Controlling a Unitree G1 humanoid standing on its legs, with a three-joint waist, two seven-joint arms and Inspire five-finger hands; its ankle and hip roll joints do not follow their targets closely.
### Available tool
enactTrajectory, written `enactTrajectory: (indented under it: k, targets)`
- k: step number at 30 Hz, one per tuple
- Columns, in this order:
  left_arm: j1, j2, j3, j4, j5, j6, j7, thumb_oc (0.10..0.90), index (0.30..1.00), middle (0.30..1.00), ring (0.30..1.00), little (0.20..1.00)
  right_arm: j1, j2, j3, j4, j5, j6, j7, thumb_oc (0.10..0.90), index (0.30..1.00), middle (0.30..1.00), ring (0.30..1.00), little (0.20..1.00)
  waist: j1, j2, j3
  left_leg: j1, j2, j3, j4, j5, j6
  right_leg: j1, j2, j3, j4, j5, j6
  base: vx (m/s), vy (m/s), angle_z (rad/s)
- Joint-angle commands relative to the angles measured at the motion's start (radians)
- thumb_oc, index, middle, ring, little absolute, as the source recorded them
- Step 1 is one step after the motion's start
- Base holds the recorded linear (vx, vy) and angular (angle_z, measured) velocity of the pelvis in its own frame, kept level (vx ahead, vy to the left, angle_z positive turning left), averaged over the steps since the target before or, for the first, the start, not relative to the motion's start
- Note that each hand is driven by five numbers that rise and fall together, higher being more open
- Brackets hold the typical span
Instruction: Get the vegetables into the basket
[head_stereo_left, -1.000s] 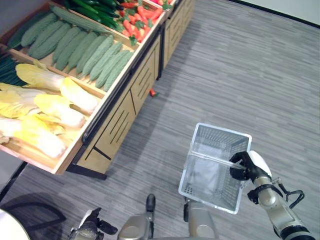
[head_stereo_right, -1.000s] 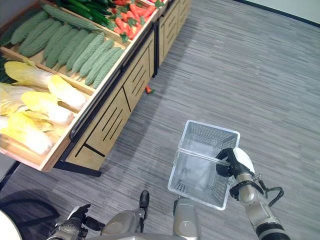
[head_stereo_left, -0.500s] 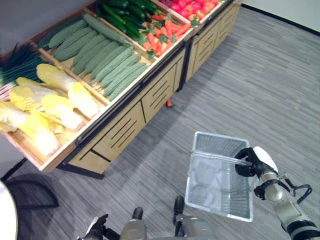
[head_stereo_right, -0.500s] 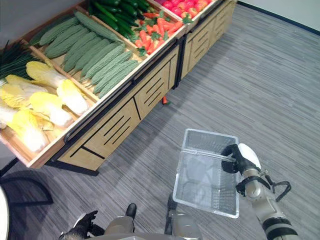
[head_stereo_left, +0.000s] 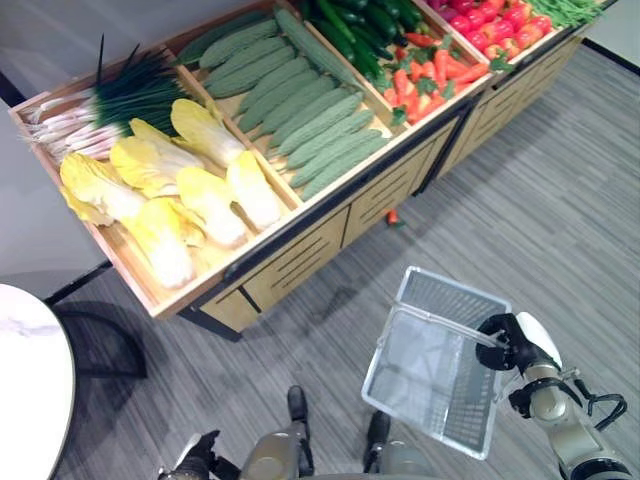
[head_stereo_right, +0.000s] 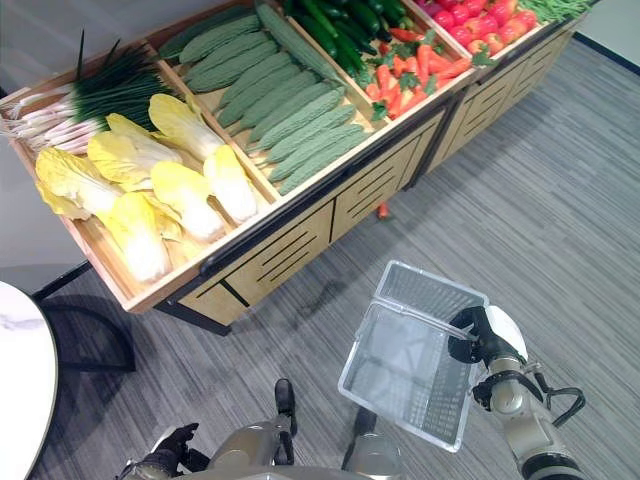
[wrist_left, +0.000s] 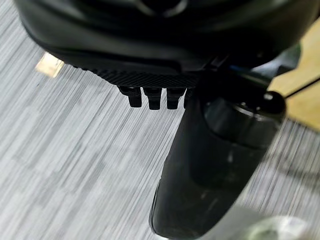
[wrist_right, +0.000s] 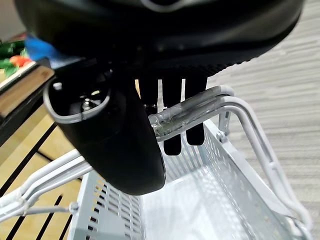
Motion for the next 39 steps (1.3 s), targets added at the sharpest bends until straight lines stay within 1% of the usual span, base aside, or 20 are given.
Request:
enactTrajectory:
  k: [1,3,4,5,6,7,9,10,13,14,15,18,19,20,22,23,26,33,37,39]
  targets:
    - [-0.020,0.050,0.027,0.033,0.005,-0.004,0.027,0.900,1.000,1.000,1.000,1.000,-0.117,-0.047,-0.039,-0.047,0.013,-0.056,-0.064,0.400,0.300,0.300,0.300,0.300,0.039,-0.065,-0.047,-0.003,0.038,-0.033,0.072,-0.092,-0.052,-0.015,-0.039,0.060,0.050,0.055,0.095,0.13,0.218,0.04]
    - [-0.023,0.061,0.028,0.021,-0.001,-0.004,0.031,0.900,1.000,1.000,1.000,1.000,-0.123,-0.037,-0.029,-0.028,0.018,-0.055,-0.063,0.400,0.300,0.300,0.300,0.300,0.043,-0.066,-0.047,-0.002,0.034,-0.042,0.069,-0.094,-0.039,-0.042,-0.043,0.076,0.124,0.066,0.100,0.09,0.168,0.00]
    - [-0.025,0.067,0.024,0.016,-0.004,-0.004,0.033,0.900,1.000,1.000,1.000,1.000,-0.129,-0.029,-0.021,-0.002,0.026,-0.054,-0.064,0.400,0.300,0.300,0.300,0.300,0.040,-0.060,-0.038,0.018,0.031,-0.057,0.058,-0.098,-0.028,-0.074,-0.039,0.103,0.220,0.080,0.099,0.15,0.176,0.04]
    - [-0.030,0.071,0.014,0.014,-0.005,-0.005,0.034,0.900,1.000,1.000,1.000,1.000,-0.133,-0.025,-0.018,0.043,0.036,-0.053,-0.069,0.400,0.300,0.300,0.300,0.300,0.025,-0.051,-0.032,0.045,0.028,-0.086,0.033,-0.093,-0.025,-0.120,-0.001,0.165,0.282,0.088,0.094,0.18,0.143,0.16]
    - [-0.029,0.071,0.012,0.007,-0.009,-0.006,0.034,0.900,1.000,1.000,1.000,1.000,-0.134,-0.025,-0.016,0.056,0.038,-0.051,-0.071,0.400,0.300,0.300,0.300,0.300,0.020,-0.046,-0.033,0.053,0.029,-0.098,0.020,-0.088,-0.026,-0.140,0.019,0.188,0.280,0.089,0.087,0.20,0.027,0.65]
    - [-0.037,0.073,0.008,0.018,-0.013,-0.008,0.034,0.900,1.000,1.000,1.000,1.000,-0.135,-0.024,-0.019,0.111,0.050,-0.048,-0.080,0.400,0.300,0.300,0.300,0.300,0.009,-0.040,-0.030,0.071,0.033,-0.120,0.003,-0.083,-0.034,-0.169,0.038,0.214,0.239,0.075,0.076,0.19,-0.092,0.93]
    - [-0.058,0.072,-0.002,0.029,-0.015,-0.014,0.045,0.900,1.000,1.000,1.000,1.000,-0.150,-0.031,-0.027,0.208,0.066,-0.045,-0.107,0.400,0.300,0.300,0.300,0.300,-0.008,-0.038,-0.019,0.084,0.042,-0.163,-0.005,-0.087,-0.053,-0.195,0.035,0.260,0.126,0.077,0.083,0.24,-0.184,0.93]
    - [-0.071,0.074,-0.006,0.045,-0.015,-0.016,0.052,0.900,1.000,1.000,1.000,1.000,-0.146,-0.028,-0.038,0.257,0.084,-0.045,-0.120,0.400,0.300,0.300,0.300,0.300,-0.023,-0.045,-0.015,0.099,0.043,-0.200,-0.005,-0.099,-0.063,-0.221,0.038,0.330,0.055,0.105,0.093,0.28,-0.214,0.77]
    - [-0.088,0.077,-0.011,0.068,-0.019,-0.021,0.059,0.900,1.000,1.000,1.000,1.000,-0.134,-0.026,-0.051,0.351,0.105,-0.042,-0.128,0.400,0.300,0.300,0.300,0.300,-0.050,-0.047,-0.013,0.131,0.056,-0.273,0.008,-0.136,-0.080,-0.249,0.048,0.414,-0.017,0.135,0.106,0.29,-0.246,1.01]
    - [-0.089,0.075,-0.012,0.074,-0.020,-0.021,0.060,0.900,1.000,1.000,1.000,1.000,-0.122,-0.017,-0.058,0.410,0.120,-0.043,-0.124,0.400,0.300,0.300,0.300,0.300,-0.051,-0.054,-0.025,0.142,0.059,-0.306,0.015,-0.142,-0.086,-0.223,0.045,0.397,-0.006,0.124,0.103,0.33,-0.398,1.37]
    - [-0.079,0.071,0.001,0.084,-0.028,-0.021,0.068,0.900,1.000,1.000,1.000,1.000,-0.125,-0.011,-0.057,0.479,0.137,-0.041,-0.126,0.400,0.300,0.300,0.300,0.300,-0.049,-0.056,-0.040,0.150,0.081,-0.310,0.011,-0.138,-0.098,-0.205,0.057,0.381,-0.014,0.123,0.094,0.30,-0.418,1.23]
    - [-0.066,0.062,0.028,0.107,-0.053,-0.015,0.078,0.900,1.000,1.000,1.000,1.000,-0.138,-0.012,-0.054,0.631,0.157,-0.037,-0.125,0.400,0.300,0.300,0.300,0.300,-0.044,-0.041,-0.063,0.129,0.137,-0.331,0.025,-0.113,-0.135,-0.163,0.090,0.318,-0.049,0.105,0.064,0.19,-0.420,0.63]
    - [-0.065,0.051,0.027,0.107,-0.062,-0.011,0.087,0.900,1.000,1.000,1.000,1.000,-0.146,-0.018,-0.062,0.678,0.166,-0.032,-0.138,0.400,0.300,0.300,0.300,0.300,-0.040,-0.033,-0.062,0.106,0.152,-0.336,0.051,-0.085,-0.147,-0.147,0.098,0.291,-0.062,0.099,0.052,0.11,-0.362,0.16]
    - [-0.070,0.045,0.025,0.110,-0.064,-0.010,0.092,0.900,1.000,1.000,1.000,1.000,-0.146,-0.021,-0.069,0.706,0.173,-0.031,-0.142,0.400,0.300,0.300,0.300,0.300,-0.042,-0.030,-0.059,0.090,0.152,-0.336,0.059,-0.072,-0.152,-0.139,0.095,0.273,-0.069,0.096,0.048,0.04,-0.254,0.57]
    - [-0.083,0.020,0.011,0.101,-0.078,-0.009,0.105,0.900,1.000,1.000,1.000,1.000,-0.126,-0.033,-0.104,0.752,0.195,-0.024,-0.159,0.400,0.300,0.300,0.300,0.300,-0.056,-0.020,-0.051,0.058,0.159,-0.262,0.058,-0.043,-0.154,-0.120,0.071,0.221,-0.082,0.089,0.043,-0.01,-0.111,0.95]
    - [-0.089,0.003,0.002,0.098,-0.080,-0.008,0.111,0.900,1.000,1.000,1.000,1.000,-0.110,-0.031,-0.124,0.765,0.212,-0.022,-0.166,0.400,0.300,0.300,0.300,0.300,-0.067,-0.011,-0.051,0.049,0.165,-0.182,0.049,-0.033,-0.160,-0.112,0.062,0.193,-0.088,0.085,0.042,-0.01,-0.049,1.04]
    - [-0.088,-0.012,-0.006,0.099,-0.075,-0.005,0.119,0.900,1.000,1.000,1.000,1.000,-0.097,-0.023,-0.129,0.781,0.216,-0.018,-0.168,0.400,0.300,0.300,0.300,0.300,-0.069,-0.001,-0.057,0.049,0.168,-0.159,0.031,-0.024,-0.166,-0.105,0.063,0.174,-0.099,0.081,0.042,0.03,-0.033,0.42]
    - [-0.069,-0.040,0.007,0.119,-0.098,-0.004,0.135,0.900,1.000,1.000,1.000,1.000,-0.110,0.016,-0.089,0.831,0.198,-0.012,-0.173,0.400,0.300,0.300,0.300,0.300,-0.059,0.006,-0.076,0.084,0.165,-0.161,-0.018,-0.023,-0.167,-0.083,0.064,0.167,-0.115,0.088,0.046,0.04,0.013,0.00]
    - [-0.060,-0.050,0.035,0.130,-0.127,-0.003,0.144,0.900,1.000,1.000,1.000,1.000,-0.117,0.030,-0.077,0.842,0.191,-0.008,-0.174,0.400,0.300,0.300,0.300,0.300,-0.053,0.003,-0.076,0.096,0.158,-0.162,-0.019,-0.035,-0.164,-0.074,0.056,0.168,-0.119,0.093,0.049,0.00,0.051,0.05]
    - [-0.039,-0.061,0.088,0.138,-0.190,-0.005,0.163,0.900,1.000,1.000,1.000,1.000,-0.119,0.050,-0.066,0.839,0.179,-0.005,-0.181,0.400,0.300,0.300,0.300,0.300,-0.046,-0.001,-0.080,0.106,0.147,-0.168,-0.019,-0.051,-0.159,-0.065,0.043,0.167,-0.121,0.102,0.055,0.01,0.092,0.00]
